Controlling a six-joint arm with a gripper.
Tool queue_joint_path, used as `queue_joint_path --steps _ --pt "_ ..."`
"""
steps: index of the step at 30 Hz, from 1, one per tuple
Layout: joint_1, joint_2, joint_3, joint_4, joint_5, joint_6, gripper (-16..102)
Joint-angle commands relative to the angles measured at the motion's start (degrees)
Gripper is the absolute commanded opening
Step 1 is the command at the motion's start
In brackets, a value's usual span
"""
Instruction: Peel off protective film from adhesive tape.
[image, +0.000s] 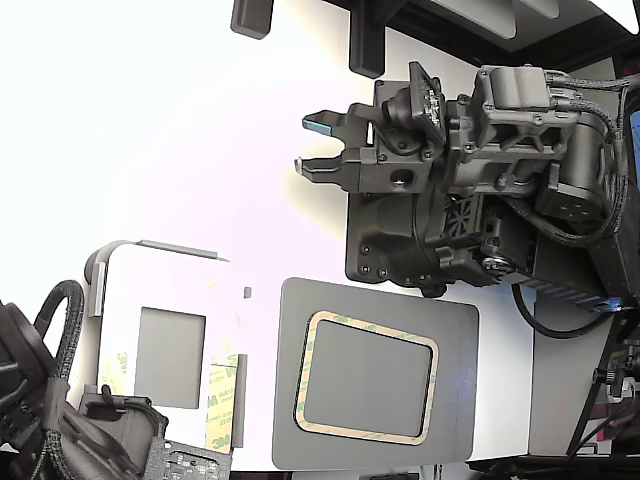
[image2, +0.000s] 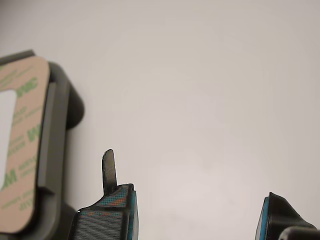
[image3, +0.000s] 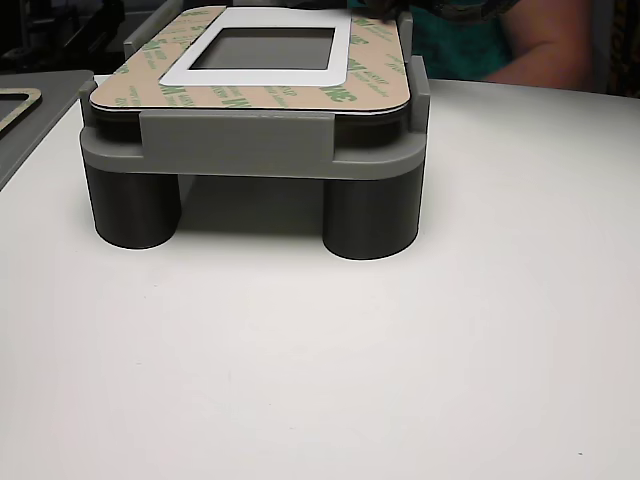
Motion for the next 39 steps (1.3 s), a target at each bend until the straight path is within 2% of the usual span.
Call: queue_joint_path --steps 1,13,18,24,29,30,31,33,35,36,39 --pt "-0.70 1.23 -1.32 -0.44 0.00 0.09 100" --pt "-0.53 1.23 -2.55 -0.18 -2.20 -1.58 100" --pt "-0.53 0.53 -3.16 -0.44 0.00 -0.09 100" --pt "-0.44 -3.16 -9.32 -1.05 -0.35 -1.14 100" --pt "4.13 -6.77 -14.33 0.18 0.53 -13.01 100" --pt "5.45 -7.73 -15.38 0.62 0.97 -16.17 96" --pt "6.86 -8.70 -16.61 1.23 1.67 -19.25 85" --pt "10.20 -10.72 -18.72 1.67 4.04 -23.12 46" --pt "12.57 -12.22 -19.78 0.97 6.42 -24.08 -3" --pt "13.01 -13.01 -20.30 0.70 6.33 -25.93 -10" --pt "15.47 -16.87 -21.80 1.85 6.33 -39.02 -10"
